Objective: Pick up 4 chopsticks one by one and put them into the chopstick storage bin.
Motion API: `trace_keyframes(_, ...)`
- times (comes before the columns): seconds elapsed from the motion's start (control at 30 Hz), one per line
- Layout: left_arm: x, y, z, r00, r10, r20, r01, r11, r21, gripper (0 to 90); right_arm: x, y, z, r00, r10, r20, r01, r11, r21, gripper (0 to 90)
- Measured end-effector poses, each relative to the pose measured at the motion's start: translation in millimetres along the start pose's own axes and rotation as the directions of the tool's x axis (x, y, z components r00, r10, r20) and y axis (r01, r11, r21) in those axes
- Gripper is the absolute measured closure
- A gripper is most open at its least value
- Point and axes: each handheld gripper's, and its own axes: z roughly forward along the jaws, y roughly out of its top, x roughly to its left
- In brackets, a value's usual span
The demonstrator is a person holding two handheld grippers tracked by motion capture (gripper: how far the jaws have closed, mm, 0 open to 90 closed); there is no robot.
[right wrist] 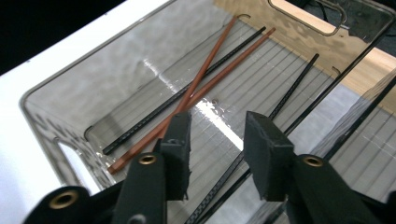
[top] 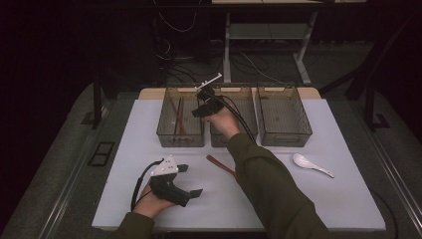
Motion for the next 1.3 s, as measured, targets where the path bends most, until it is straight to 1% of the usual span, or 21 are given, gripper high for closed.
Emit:
trace_keyframes(0.23,0.0,-0.6,-0.1,1.0000,-0.001,-0.004,0.001,1.0000,0.004,0.0,-6.0,-5.4,-19.0,0.9994,-0.016,-0.031,0.015,0.999,-0.042,50.2)
trace_keyframes(0.3,0.0,-0.6,0.4,1.0000,-0.001,-0.005,0.001,1.0000,0.007,0.0,-8.4,-9.0,-24.9,0.9986,-0.031,-0.042,0.029,0.998,-0.050,47.6)
trace_keyframes(0.37,-0.2,-0.9,0.8,1.0000,-0.001,-0.005,0.001,1.0000,0.004,0.0,-10.4,-13.0,-30.9,0.9965,-0.054,-0.064,0.050,0.997,-0.057,44.8)
trace_keyframes(0.4,-0.4,-0.9,0.8,1.0000,-0.005,-0.005,0.005,1.0000,0.007,0.0,-11.1,-15.0,-33.9,0.9961,-0.063,-0.063,0.059,0.997,-0.057,43.7)
trace_keyframes(0.43,0.3,-1.0,0.6,1.0000,0.000,-0.008,0.000,0.9999,0.010,0.0,-11.9,-16.9,-37.1,0.9955,-0.070,-0.065,0.066,0.996,-0.060,43.0)
trace_keyframes(0.47,0.7,-1.1,0.6,1.0000,-0.003,-0.009,0.003,1.0000,0.009,0.0,-13.0,-18.6,-40.2,0.9944,-0.075,-0.074,0.071,0.996,-0.062,41.9)
trace_keyframes(0.53,1.0,-1.2,0.4,0.9999,-0.004,-0.012,0.004,0.9999,0.010,0.0,-14.7,-22.3,-47.6,0.9930,-0.088,-0.078,0.082,0.994,-0.071,40.7)
trace_keyframes(0.73,0.1,-2.6,-0.8,0.9998,-0.003,-0.017,0.003,0.9999,0.014,0.0,-19.4,-32.9,-69.9,0.9885,-0.101,-0.113,0.088,0.990,-0.112,38.0)
trace_keyframes(0.77,0.3,-2.9,-1.2,0.9998,0.000,-0.018,0.001,0.9999,0.016,0.0,-20.6,-35.4,-73.2,0.9877,-0.094,-0.125,0.079,0.990,-0.119,37.6)
trace_keyframes(0.8,0.1,-3.0,-1.2,0.9998,-0.005,-0.018,0.005,0.9999,0.010,0.0,-21.4,-37.7,-76.0,0.9871,-0.096,-0.128,0.081,0.989,-0.120,37.3)
trace_keyframes(0.9,0.1,-3.4,-1.5,0.9998,-0.004,-0.021,0.004,0.9999,0.015,0.0,-23.1,-45.2,-83.6,0.9857,-0.120,-0.119,0.107,0.988,-0.113,35.7)
trace_keyframes(1.03,-0.5,-3.1,-1.7,0.9998,-0.005,-0.018,0.005,0.9999,0.016,0.0,-28.1,-59.1,-94.7,0.9827,-0.118,-0.142,0.100,0.987,-0.127,35.2)
trace_keyframes(1.1,-0.4,-3.0,-0.8,0.9998,-0.006,-0.017,0.006,0.9999,0.014,0.0,-30.4,-67.0,-100.2,0.9819,-0.124,-0.143,0.105,0.986,-0.129,34.9)
trace_keyframes(1.17,0.0,-2.7,-0.1,0.9999,0.000,-0.014,0.000,0.9998,0.019,0.0,-32.7,-75.0,-105.8,0.9816,-0.121,-0.147,0.102,0.986,-0.131,34.5)
trace_keyframes(1.23,0.2,-2.2,0.9,0.9999,-0.003,-0.013,0.003,0.9999,0.014,0.0,-35.2,-82.9,-110.5,0.9806,-0.121,-0.154,0.101,0.986,-0.136,34.0)
trace_keyframes(1.3,0.8,-1.4,0.9,0.9999,-0.005,-0.010,0.005,0.9999,0.012,0.0,-37.8,-90.9,-114.6,0.9798,-0.114,-0.165,0.091,0.986,-0.141,33.6)
